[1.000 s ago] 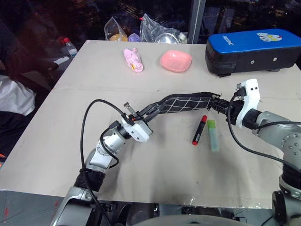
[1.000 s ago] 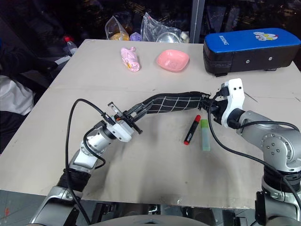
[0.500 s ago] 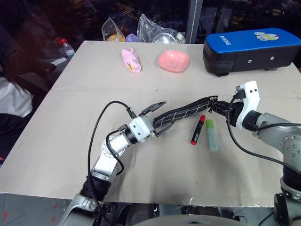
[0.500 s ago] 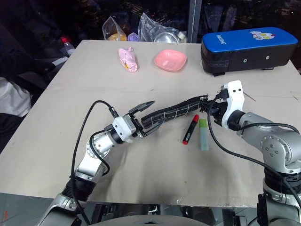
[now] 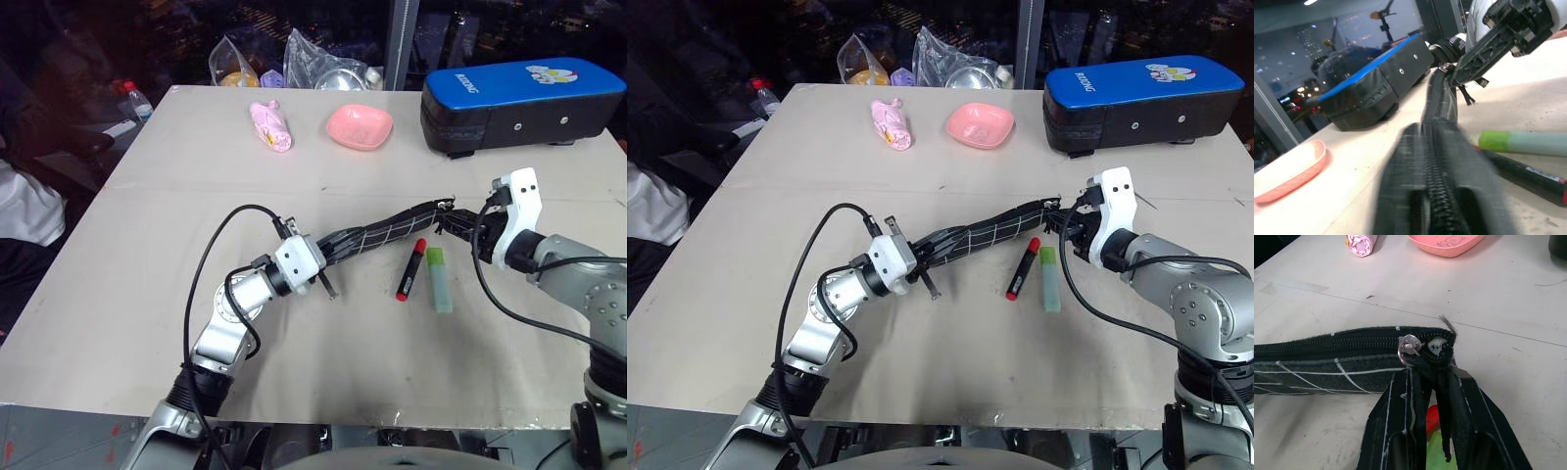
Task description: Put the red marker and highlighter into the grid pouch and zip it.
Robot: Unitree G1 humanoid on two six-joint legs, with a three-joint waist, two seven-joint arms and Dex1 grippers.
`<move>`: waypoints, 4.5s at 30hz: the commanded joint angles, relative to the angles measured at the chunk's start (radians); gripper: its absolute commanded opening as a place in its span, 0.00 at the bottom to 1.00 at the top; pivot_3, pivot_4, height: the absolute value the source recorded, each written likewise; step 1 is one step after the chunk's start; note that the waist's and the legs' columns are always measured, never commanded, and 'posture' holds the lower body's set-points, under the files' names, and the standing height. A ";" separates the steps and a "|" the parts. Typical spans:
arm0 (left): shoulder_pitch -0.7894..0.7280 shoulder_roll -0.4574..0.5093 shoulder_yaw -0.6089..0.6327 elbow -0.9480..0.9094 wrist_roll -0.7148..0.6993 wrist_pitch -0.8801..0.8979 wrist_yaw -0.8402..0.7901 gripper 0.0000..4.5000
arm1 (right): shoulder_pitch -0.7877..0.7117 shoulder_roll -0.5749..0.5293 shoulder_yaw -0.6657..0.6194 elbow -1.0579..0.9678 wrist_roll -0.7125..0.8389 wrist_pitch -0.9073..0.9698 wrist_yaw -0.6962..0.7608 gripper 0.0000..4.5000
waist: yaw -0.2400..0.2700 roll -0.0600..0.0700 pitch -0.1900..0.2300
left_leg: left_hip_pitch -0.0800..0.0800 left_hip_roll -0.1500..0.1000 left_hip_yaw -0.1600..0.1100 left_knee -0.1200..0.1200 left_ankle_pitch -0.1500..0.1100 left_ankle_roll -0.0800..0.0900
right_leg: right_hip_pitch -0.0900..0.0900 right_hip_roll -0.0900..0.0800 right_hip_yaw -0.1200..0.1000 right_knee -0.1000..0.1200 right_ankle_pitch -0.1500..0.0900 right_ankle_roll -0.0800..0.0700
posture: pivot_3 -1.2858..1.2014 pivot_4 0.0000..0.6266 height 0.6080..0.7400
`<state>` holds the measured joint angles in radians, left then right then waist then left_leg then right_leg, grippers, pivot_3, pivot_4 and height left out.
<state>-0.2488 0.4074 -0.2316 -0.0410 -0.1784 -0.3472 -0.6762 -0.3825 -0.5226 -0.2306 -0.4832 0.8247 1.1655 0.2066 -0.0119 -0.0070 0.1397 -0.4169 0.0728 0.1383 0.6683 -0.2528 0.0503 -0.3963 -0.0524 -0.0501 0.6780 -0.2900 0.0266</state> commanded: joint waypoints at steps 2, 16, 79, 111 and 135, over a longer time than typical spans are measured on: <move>-0.006 -0.003 0.013 -0.050 0.007 0.037 -0.004 0.01 | -0.001 0.006 -0.013 -0.041 0.004 -0.032 0.007 0.15 | 0.000 0.000 0.000 | 0.000 0.000 0.000 0.000 0.000 0.000 | 0.000 0.000 0.000 0.000 0.000 0.000 | 0.52 0.24 1.00; -0.024 -0.016 0.029 -0.074 0.048 0.060 0.015 0.00 | 0.032 -0.054 -0.014 -0.079 0.013 0.009 0.031 0.76 | 0.001 0.000 0.000 | 0.000 0.000 0.000 0.000 0.000 0.000 | 0.000 0.000 0.000 0.000 0.000 0.000 | 0.52 0.24 1.00; -0.012 -0.025 -0.001 0.016 0.221 -0.157 0.029 0.00 | -0.119 -0.103 0.201 -0.146 0.072 0.009 0.185 0.01 | 0.000 -0.001 0.002 | 0.000 0.000 0.000 -0.001 -0.002 0.004 | 0.000 -0.002 0.000 -0.001 0.000 0.000 | 0.52 0.24 1.00; -0.002 -0.024 0.032 0.028 0.310 -0.233 0.159 0.00 | -0.169 -0.103 0.246 -0.122 0.046 0.018 0.242 0.01 | -0.001 -0.002 0.003 | 0.000 0.000 0.000 -0.001 -0.003 0.004 | -0.001 -0.005 0.000 -0.001 0.000 0.000 | 0.52 0.24 1.00; -0.013 -0.019 0.073 0.046 0.426 -0.244 0.307 0.00 | -0.224 -0.023 0.312 -0.118 0.034 0.038 0.252 0.01 | -0.001 -0.003 0.004 | -0.001 0.000 -0.001 -0.001 -0.002 0.004 | -0.001 -0.005 -0.002 -0.001 0.000 0.000 | 0.52 0.24 1.00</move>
<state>-0.2515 0.3896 -0.1580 0.0240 0.2422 -0.5774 -0.3836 -0.5828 -0.5569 0.0741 -0.5728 0.8413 1.2130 0.4446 -0.0132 -0.0098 0.1436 -0.4177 0.0733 0.1375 0.6671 -0.2553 0.0544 -0.3971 -0.0577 -0.0518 0.6772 -0.2900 0.0263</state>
